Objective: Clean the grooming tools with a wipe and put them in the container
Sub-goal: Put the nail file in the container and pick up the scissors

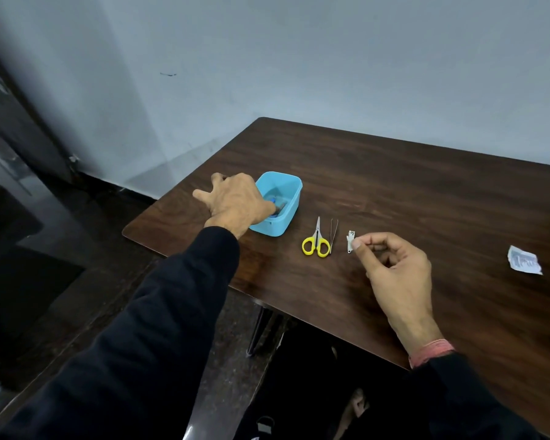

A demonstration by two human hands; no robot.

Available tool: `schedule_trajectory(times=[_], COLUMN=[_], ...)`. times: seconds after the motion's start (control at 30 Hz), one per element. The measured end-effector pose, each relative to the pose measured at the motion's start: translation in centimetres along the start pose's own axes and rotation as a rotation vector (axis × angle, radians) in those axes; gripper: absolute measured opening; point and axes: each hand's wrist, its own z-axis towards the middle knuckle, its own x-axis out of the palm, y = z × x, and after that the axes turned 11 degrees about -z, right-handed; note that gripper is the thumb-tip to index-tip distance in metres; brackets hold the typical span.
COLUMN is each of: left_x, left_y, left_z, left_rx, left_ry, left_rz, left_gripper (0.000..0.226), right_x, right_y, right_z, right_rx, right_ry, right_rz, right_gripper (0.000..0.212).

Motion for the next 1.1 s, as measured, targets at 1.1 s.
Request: schedule_trajectory(times=[1.1], left_x=[5.8], left_y=[0.3], left_z=[-13.4], left_rx=[0.05], left_ry=[-0.113], left_rz=[-0.508], left_gripper=[0.034], right_x=[-0.7], right_y=[-0.6], right_z=[-0.9], right_rx=[0.002], right_ry=[-0.011], right_rz=[0.107], right_gripper=[0.01])
